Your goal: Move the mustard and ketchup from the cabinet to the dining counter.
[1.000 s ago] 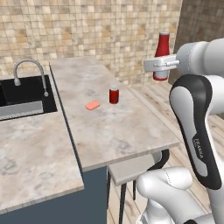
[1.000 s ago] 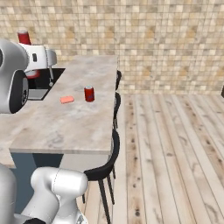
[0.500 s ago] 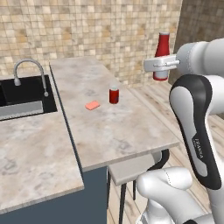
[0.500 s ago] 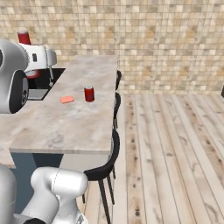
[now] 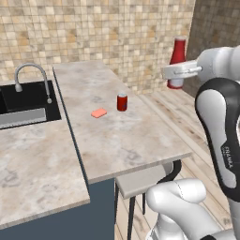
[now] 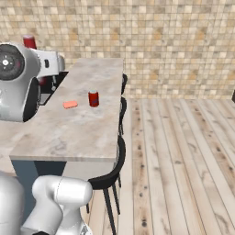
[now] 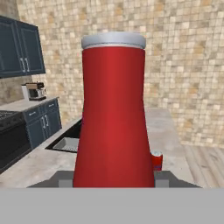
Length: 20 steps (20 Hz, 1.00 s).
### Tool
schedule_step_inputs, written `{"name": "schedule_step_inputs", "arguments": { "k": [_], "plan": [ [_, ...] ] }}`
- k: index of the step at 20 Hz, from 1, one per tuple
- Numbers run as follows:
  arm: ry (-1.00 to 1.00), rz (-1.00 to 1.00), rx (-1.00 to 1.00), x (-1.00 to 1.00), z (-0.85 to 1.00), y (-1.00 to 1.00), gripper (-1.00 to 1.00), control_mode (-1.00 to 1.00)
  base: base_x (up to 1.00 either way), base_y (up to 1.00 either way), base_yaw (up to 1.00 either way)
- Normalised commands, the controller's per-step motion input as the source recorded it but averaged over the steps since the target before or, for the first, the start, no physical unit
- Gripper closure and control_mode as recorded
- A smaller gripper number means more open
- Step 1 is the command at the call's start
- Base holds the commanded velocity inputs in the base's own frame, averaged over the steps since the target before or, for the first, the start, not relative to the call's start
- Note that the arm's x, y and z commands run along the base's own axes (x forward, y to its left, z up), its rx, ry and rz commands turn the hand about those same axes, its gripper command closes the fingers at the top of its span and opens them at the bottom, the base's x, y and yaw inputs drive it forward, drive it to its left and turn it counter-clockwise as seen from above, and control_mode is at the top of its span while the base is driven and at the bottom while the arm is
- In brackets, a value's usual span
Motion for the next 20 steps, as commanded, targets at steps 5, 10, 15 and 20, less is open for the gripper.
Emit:
{"name": "schedule_step_inputs", "arguments": {
  "k": [5, 10, 15, 20],
  "plan": [
    [0.00, 0.36, 0.15, 0.00, -0.24, -0.38, 1.00, -1.00, 0.00, 0.00, 0.00],
    [0.00, 0.32, 0.09, 0.14, -0.35, -0.25, 1.00, -1.00, 0.00, 0.00, 0.00],
    [0.00, 0.24, 0.00, 0.28, -0.45, -0.03, 1.00, -1.00, 0.00, 0.00, 0.00],
    [0.00, 0.16, -0.04, 0.21, -0.36, 0.07, 1.00, -1.00, 0.00, 0.00, 0.00]
  ]
}}
